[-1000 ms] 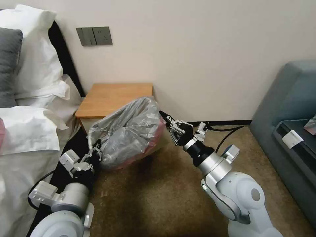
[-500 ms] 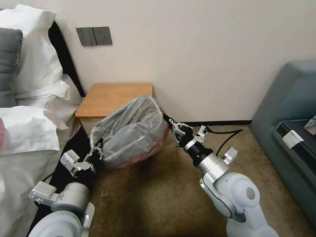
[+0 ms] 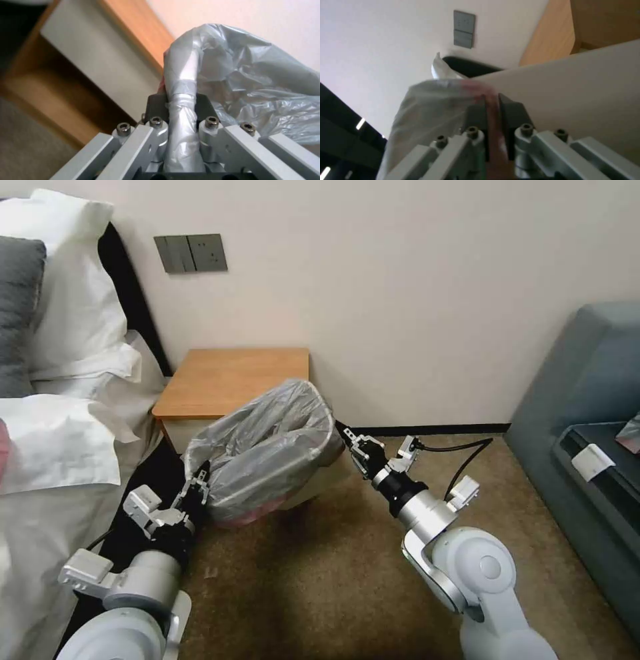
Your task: Pick up the garbage bag from the table and place it over the trash can.
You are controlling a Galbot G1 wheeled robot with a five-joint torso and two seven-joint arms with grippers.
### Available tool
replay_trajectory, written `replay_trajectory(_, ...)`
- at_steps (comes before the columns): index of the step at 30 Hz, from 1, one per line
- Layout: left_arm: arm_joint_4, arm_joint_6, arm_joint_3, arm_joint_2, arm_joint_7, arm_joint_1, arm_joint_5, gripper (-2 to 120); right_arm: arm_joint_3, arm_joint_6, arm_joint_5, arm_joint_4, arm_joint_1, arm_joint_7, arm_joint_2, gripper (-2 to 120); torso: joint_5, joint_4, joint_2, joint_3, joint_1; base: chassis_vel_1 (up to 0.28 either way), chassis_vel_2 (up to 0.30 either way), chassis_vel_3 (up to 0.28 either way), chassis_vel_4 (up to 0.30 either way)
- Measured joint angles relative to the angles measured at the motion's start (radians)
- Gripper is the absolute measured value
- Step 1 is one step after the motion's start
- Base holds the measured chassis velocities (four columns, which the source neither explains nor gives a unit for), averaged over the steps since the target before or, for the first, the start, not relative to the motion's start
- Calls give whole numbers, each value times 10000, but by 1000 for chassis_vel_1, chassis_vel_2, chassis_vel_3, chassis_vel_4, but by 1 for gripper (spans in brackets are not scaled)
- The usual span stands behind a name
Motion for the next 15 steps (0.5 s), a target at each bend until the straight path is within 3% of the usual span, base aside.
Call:
replay_trajectory(2,94,-97,-25,33,192,-29,641,7,46,-145,-192,152,-156,-153,-239,20,0,0,0,0,0,0,0,0,0)
replay_trajectory(9,285,-284,-139,107,353,-128,1336,7,208,-265,-943,323,-449,-871,-1108,43,1,-1,0,0,0,0,0,0,0)
replay_trajectory(12,357,-317,-143,125,397,-153,1574,7,324,20,-1715,405,-593,-1195,-1533,53,1,0,0,0,1,0,0,0,0)
replay_trajectory(15,513,-371,-84,187,505,-188,2104,7,736,783,-3317,719,-645,-1873,-2246,68,1,-2,0,0,0,0,0,0,0)
